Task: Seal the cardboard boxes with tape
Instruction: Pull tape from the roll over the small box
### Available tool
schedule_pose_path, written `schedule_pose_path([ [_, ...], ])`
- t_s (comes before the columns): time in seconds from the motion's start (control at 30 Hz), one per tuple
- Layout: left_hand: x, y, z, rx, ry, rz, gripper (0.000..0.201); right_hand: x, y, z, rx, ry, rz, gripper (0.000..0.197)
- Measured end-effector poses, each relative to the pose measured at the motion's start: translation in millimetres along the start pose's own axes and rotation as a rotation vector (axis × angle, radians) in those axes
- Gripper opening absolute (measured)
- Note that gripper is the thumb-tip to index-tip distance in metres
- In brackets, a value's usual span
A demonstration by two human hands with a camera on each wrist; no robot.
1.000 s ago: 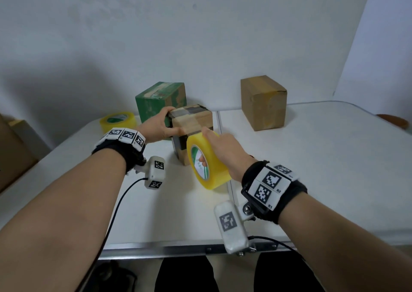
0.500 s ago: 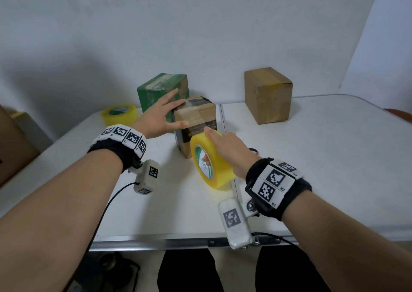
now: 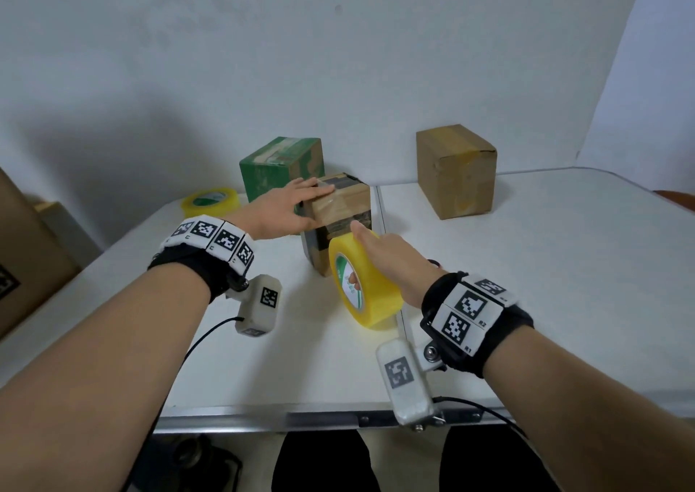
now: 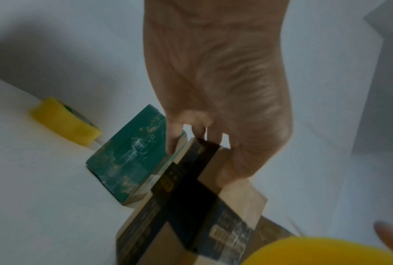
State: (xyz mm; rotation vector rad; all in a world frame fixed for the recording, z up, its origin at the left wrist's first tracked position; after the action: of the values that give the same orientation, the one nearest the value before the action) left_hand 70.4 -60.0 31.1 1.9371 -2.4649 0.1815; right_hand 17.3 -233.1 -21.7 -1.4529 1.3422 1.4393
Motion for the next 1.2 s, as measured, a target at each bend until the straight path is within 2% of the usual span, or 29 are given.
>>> schedule_pose_path([
  [0.1, 1, -4, -4, -0.056, 0.067, -0.027, 0.052, 1, -1, 1, -0.029, -0.003, 0.026, 0.078],
  [0.17, 3, -4, -8, 0.002, 0.213, -0.089, 0.037, 3, -2, 2, -0.04, -0.011, 0.049, 0.08],
  [0.23, -1, -4, -9, 0.112, 0.353, -0.195, 0.04, 5, -2, 2, -0.058, -0.022, 0.065, 0.081],
  [0.3, -4, -5, -10, 0.193, 0.314, -0.244, 0.042, 3, -1, 1, -0.064, 0.003, 0.05, 0.079],
  [0.37, -6, -5, -10, 0.213, 0.293, -0.247, 0.041, 1, -2, 1, -0.085, 0.046, 0.021, 0.076],
  [0.47, -1, -1, -13, 0.236, 0.262, -0.167, 0.036, 3, -4, 2, -0.11, 0.091, 0.019, 0.075],
  [0.6, 7, 2, -17, 0.312, 0.213, -0.129, 0.035, 5, -13, -4, -0.087, 0.125, 0.002, 0.07],
  [0.67, 9, 1, -15, 0.304, 0.139, -0.114, 0.04, 7, -16, -8, -0.075, 0.164, 0.027, 0.056],
  [0.73, 8, 1, -10, 0.267, 0.044, -0.108, 0.048, 2, -16, -13, -0.081, 0.143, 0.028, 0.058],
  [0.77, 7, 1, -9, 0.261, 0.001, -0.112, 0.05, -3, -21, -19, -0.067, 0.121, 0.003, 0.062],
  [0.83, 8, 0, -9, 0.283, -0.056, -0.111, 0.049, -13, -32, -44, 0.069, 0.156, -0.084, 0.062],
  [0.9, 8, 0, -8, 0.289, -0.052, -0.112, 0.052, -18, -40, -66, 0.161, 0.241, -0.125, 0.047],
  [1.0, 4, -1, -6, 0.27, -0.053, -0.128, 0.055, -2, -55, -71, 0.093, 0.552, 0.001, 0.024],
  [1.1, 4, -3, -7, 0.277, -0.053, -0.129, 0.054, 32, -89, -66, -0.024, 0.86, 0.169, 0.03],
  [1.2, 3, -3, -5, 0.276, -0.044, -0.13, 0.054, 39, -92, -73, 0.005, 1.114, 0.237, 0.048],
])
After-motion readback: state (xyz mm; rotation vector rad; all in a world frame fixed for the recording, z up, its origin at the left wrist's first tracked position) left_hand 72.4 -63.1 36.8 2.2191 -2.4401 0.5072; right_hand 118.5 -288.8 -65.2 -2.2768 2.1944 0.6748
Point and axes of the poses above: each hand's wrist, its own y-axis away from the middle knuckle, its own z-axis out of the palm, x = y × z, the point moved 9 cm from there along -y, towards the middle knuckle, and after that the axes turned 15 degrees about -y, right-handed, at the moved point
